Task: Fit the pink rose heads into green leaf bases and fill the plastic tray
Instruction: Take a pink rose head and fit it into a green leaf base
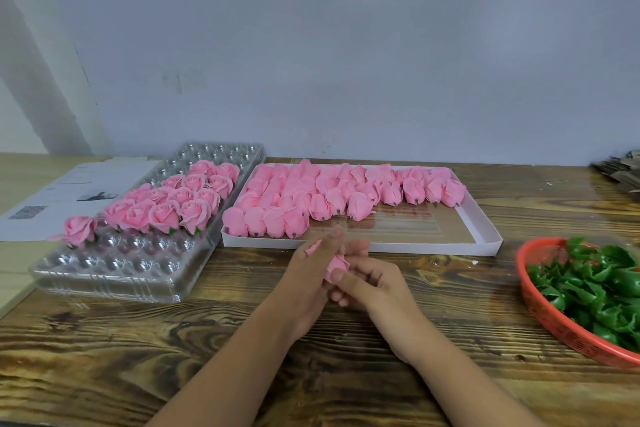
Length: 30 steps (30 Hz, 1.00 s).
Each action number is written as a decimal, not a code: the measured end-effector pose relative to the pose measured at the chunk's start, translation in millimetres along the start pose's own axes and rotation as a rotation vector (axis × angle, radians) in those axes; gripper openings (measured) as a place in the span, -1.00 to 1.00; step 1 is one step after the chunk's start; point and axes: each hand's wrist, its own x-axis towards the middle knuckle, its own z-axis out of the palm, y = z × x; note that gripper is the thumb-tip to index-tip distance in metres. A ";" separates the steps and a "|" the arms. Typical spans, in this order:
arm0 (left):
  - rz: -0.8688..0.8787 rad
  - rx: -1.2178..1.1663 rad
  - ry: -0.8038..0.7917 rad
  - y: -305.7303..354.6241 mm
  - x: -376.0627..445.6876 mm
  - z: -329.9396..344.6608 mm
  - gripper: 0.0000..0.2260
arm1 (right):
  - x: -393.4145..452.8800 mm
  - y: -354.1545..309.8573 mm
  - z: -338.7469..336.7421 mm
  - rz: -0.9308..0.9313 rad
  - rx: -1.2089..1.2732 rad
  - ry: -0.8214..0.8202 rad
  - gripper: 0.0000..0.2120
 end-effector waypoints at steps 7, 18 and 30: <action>0.151 0.213 0.162 -5.8 4.9 -5.9 -0.62 | 1.5 -0.4 -0.2 -0.055 -0.048 0.083 -0.75; 0.188 0.225 0.068 -0.5 4.4 -17.3 -0.74 | 2.8 -4.2 -8.1 -0.054 0.017 0.195 -0.79; 0.189 0.325 0.003 -4.2 4.8 -18.7 -0.79 | 11.5 1.5 -21.6 0.196 0.208 0.229 -0.86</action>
